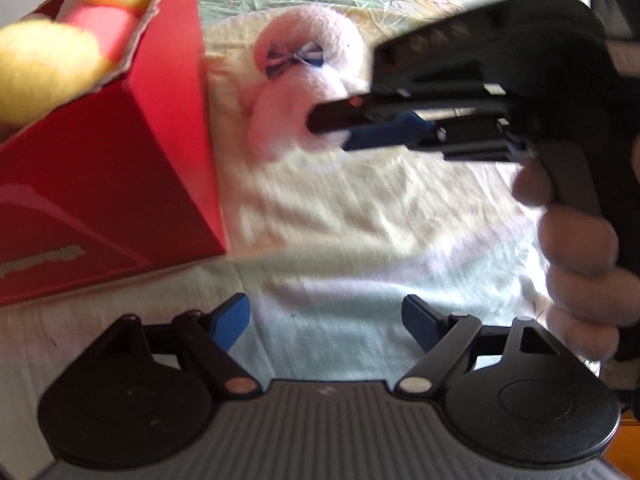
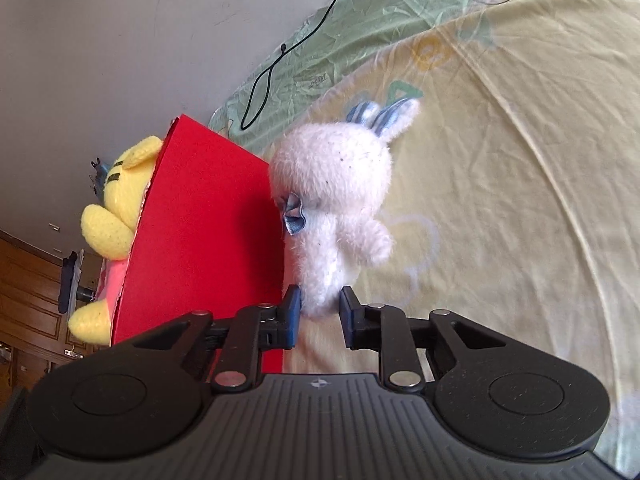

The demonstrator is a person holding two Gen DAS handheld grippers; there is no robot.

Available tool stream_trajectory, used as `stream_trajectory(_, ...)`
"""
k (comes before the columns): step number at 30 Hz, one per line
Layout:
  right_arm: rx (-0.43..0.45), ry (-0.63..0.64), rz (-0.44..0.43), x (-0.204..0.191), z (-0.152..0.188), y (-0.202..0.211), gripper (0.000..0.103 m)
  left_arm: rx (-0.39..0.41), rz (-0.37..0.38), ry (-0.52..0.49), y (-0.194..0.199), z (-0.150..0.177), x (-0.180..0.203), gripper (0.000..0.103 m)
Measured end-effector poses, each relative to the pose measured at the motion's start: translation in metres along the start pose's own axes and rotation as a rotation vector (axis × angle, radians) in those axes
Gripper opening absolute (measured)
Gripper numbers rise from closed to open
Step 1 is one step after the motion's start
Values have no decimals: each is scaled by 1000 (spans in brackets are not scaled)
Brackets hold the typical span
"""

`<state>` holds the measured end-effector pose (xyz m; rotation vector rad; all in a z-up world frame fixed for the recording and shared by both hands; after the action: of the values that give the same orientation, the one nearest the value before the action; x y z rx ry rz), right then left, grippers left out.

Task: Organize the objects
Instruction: 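Move the right gripper down onto the white bunny with blue bow on the bed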

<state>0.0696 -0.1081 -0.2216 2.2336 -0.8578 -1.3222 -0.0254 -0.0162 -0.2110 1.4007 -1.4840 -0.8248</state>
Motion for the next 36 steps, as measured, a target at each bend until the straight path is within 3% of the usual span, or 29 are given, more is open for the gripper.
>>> stream_trajectory(18, -24, -23, 42, 29, 65, 69, 20, 62, 98, -60, 15, 0, 37, 84)
stream_trajectory(23, 9, -55, 48, 37, 64, 81, 25, 70, 81, -84, 7, -9, 43, 84)
stream_trajectory(36, 98, -184, 33, 54, 47, 83, 29, 32, 93, -9, -11, -31, 50, 86)
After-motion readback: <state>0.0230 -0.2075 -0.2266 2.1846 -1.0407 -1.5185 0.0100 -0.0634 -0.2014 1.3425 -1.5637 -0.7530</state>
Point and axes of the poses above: each gripper's, at about its wrist camera, not at the fingertips, and y roughly against the way its jaws point, x to its right, z to its underside, the point moved 8 cm from there along -y, roughly the way its jaws point, and after that the axes turned 10 degrees about y, right-handed, at the moved point
